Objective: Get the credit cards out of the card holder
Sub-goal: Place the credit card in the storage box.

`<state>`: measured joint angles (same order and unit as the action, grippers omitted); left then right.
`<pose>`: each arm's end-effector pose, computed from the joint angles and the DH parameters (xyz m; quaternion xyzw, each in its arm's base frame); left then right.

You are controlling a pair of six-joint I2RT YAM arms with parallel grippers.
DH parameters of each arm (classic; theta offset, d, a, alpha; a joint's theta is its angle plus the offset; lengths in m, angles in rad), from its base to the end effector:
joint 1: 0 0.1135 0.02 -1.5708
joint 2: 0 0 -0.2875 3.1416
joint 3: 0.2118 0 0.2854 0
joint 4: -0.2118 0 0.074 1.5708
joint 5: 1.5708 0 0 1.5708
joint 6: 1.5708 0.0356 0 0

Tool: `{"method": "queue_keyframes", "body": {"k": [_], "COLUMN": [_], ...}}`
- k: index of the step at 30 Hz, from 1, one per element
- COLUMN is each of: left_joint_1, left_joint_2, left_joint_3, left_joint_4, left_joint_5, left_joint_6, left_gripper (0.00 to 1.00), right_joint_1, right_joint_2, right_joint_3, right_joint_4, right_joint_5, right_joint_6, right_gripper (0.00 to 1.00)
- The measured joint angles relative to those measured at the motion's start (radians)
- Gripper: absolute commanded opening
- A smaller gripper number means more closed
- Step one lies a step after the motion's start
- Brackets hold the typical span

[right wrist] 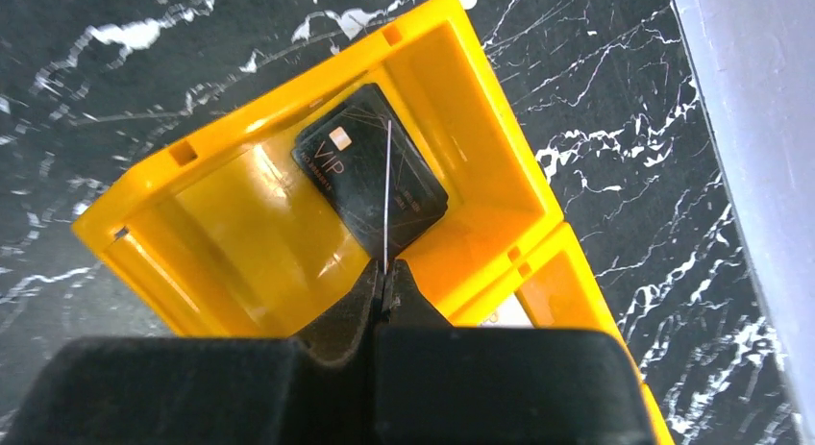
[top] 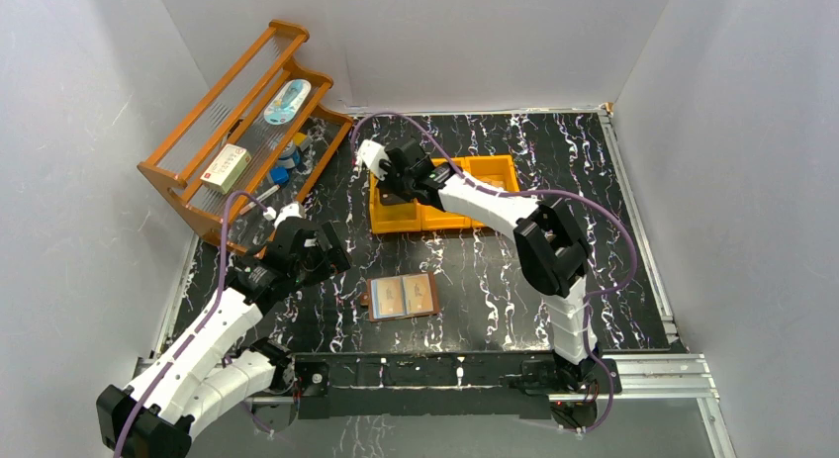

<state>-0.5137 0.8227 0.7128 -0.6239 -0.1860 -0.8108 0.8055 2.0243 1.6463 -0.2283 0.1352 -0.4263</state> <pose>0.1681 -0.0873 0.2803 -0.1720 0.8941 -0.1819 0.3713 0.3618 0.3697 0.2625 -0.4851 0.7396 0.0284 0.4657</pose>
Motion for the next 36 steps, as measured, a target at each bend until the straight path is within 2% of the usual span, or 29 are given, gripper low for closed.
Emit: {"method": "queue_keyframes", "body": {"k": [8, 15, 16, 22, 28, 36], "left_joint_1": [0.000, 0.000, 0.000, 0.000, 0.000, 0.000], "left_joint_2": [0.043, 0.043, 0.035, 0.019, 0.018, 0.018], "left_joint_3": [0.051, 0.051, 0.051, 0.047, 0.047, 0.047], "left_joint_4": [-0.013, -0.028, -0.037, -0.045, -0.046, -0.047], "left_joint_5": [-0.032, -0.034, -0.035, -0.036, -0.036, -0.031], "left_joint_6": [0.029, 0.038, 0.038, 0.033, 0.034, 0.032], "left_gripper": [0.98, 0.98, 0.98, 0.98, 0.98, 0.98], "right_joint_1": [0.023, 0.041, 0.041, 0.041, 0.041, 0.040], "right_joint_2": [0.097, 0.154, 0.157, 0.177, 0.191, 0.165], "right_joint_3": [0.037, 0.021, 0.016, -0.031, -0.043, -0.059], "right_joint_4": [0.000, 0.076, 0.093, 0.184, 0.187, 0.176], "right_joint_5": [0.076, 0.125, 0.127, 0.126, 0.120, 0.093], "right_joint_6": [-0.233, -0.399, -0.415, -0.468, -0.463, -0.389], "right_gripper": [0.00, 0.03, 0.08, 0.16, 0.40, 0.47]}}
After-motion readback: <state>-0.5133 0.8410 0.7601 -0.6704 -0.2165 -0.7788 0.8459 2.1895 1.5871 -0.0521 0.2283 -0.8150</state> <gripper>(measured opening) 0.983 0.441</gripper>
